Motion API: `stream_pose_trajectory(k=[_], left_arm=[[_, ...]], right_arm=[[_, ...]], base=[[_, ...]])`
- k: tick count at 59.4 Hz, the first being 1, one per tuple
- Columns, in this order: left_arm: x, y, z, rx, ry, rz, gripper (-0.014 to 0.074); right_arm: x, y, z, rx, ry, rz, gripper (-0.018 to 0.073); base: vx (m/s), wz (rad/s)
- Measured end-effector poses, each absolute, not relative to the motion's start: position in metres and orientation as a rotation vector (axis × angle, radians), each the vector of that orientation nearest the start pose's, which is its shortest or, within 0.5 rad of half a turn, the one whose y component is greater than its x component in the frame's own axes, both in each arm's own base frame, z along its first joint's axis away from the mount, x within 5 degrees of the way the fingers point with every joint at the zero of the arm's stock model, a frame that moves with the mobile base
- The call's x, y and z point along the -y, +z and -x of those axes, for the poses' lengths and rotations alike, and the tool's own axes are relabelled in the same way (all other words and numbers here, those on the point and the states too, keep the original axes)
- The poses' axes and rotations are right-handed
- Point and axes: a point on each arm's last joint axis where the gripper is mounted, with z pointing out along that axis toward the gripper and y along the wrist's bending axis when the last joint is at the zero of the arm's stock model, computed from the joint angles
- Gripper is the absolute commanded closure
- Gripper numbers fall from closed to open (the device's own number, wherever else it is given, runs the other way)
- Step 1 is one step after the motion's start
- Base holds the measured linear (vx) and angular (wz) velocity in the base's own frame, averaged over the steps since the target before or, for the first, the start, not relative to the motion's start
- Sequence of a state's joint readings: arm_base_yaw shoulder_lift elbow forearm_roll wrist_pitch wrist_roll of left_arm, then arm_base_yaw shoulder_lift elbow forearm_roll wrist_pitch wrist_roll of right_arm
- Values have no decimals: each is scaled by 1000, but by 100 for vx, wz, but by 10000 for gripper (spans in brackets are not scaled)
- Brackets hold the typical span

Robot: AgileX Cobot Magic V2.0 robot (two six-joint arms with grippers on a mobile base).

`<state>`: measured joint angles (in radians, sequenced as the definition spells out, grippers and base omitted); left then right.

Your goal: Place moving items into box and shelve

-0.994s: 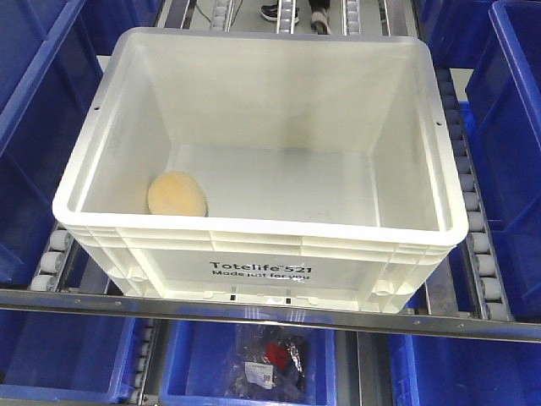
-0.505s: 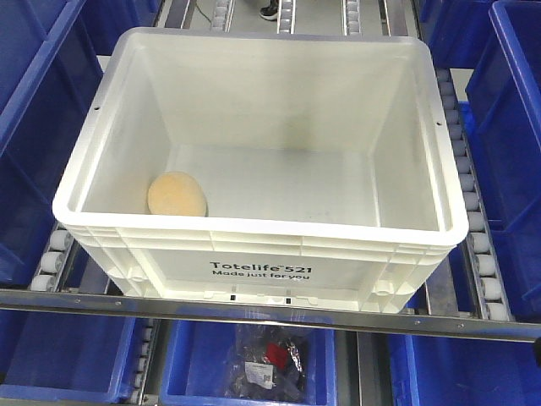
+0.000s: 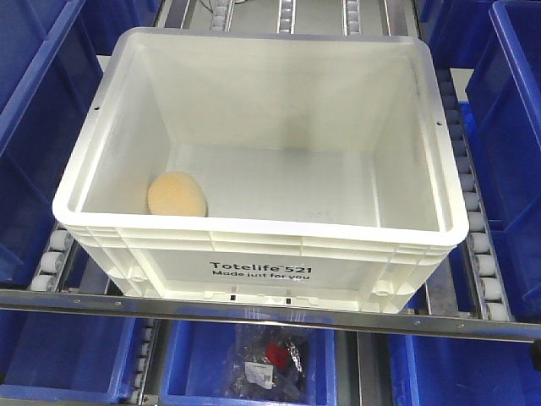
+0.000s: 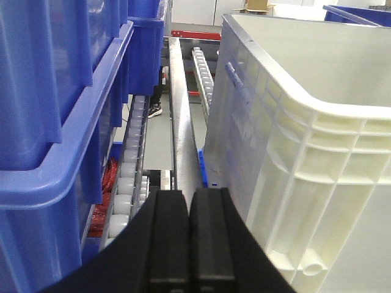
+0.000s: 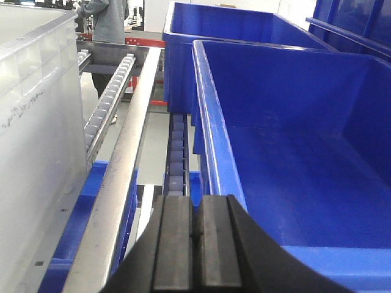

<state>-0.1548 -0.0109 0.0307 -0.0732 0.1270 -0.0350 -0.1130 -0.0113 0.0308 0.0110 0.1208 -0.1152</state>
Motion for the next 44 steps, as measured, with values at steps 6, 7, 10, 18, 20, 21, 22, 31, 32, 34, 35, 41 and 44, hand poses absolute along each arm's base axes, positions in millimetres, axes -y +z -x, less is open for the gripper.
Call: stream_pose_trajectory(k=[6, 7, 10, 18, 20, 21, 22, 31, 32, 34, 35, 41, 44], left_arm=[[10, 192, -56, -1633, -209, -46, 603], [10, 192, -56, -1633, -209, -46, 603], [10, 192, -56, -1633, -209, -46, 603], [10, 192, -56, -1633, -209, -45, 603], [10, 192, -56, -1633, -209, -45, 603], [10, 192, -56, -1633, -209, -45, 603], [10, 192, -56, -1633, -209, -45, 603], [10, 192, -56, -1633, -209, -45, 603], [10, 192, -56, -1633, -209, -45, 603], [10, 192, -56, -1633, -209, -45, 603], [10, 192, -56, -1633, -209, -45, 603], [10, 192, -56, -1633, -209, -45, 603], [10, 192, -56, -1633, -209, -45, 603]], right_arm=[[6, 192, -56, -1626, -166, -6, 568], [6, 192, -56, -1626, -166, -6, 568], [6, 192, -56, -1626, -166, -6, 568], [6, 192, -56, -1627, -166, -6, 568], [6, 192, -56, -1627, -166, -6, 568], [6, 192, -56, -1627, -166, -6, 568], [6, 192, -56, -1627, -166, -6, 568], [6, 192, -56, -1627, -166, -6, 568], [6, 192, -56, -1627, -166, -6, 568], [6, 192, -56, -1627, -166, -6, 568], [6, 192, -56, -1627, -166, -6, 568], [6, 192, -56, -1627, -166, -6, 568], [6, 192, -56, -1627, -166, -6, 568]], base=[[0, 0], [0, 0], [0, 0], [0, 0], [0, 0], [0, 0], [0, 0], [0, 0], [0, 0], [0, 0], [0, 0], [0, 0], [0, 0]])
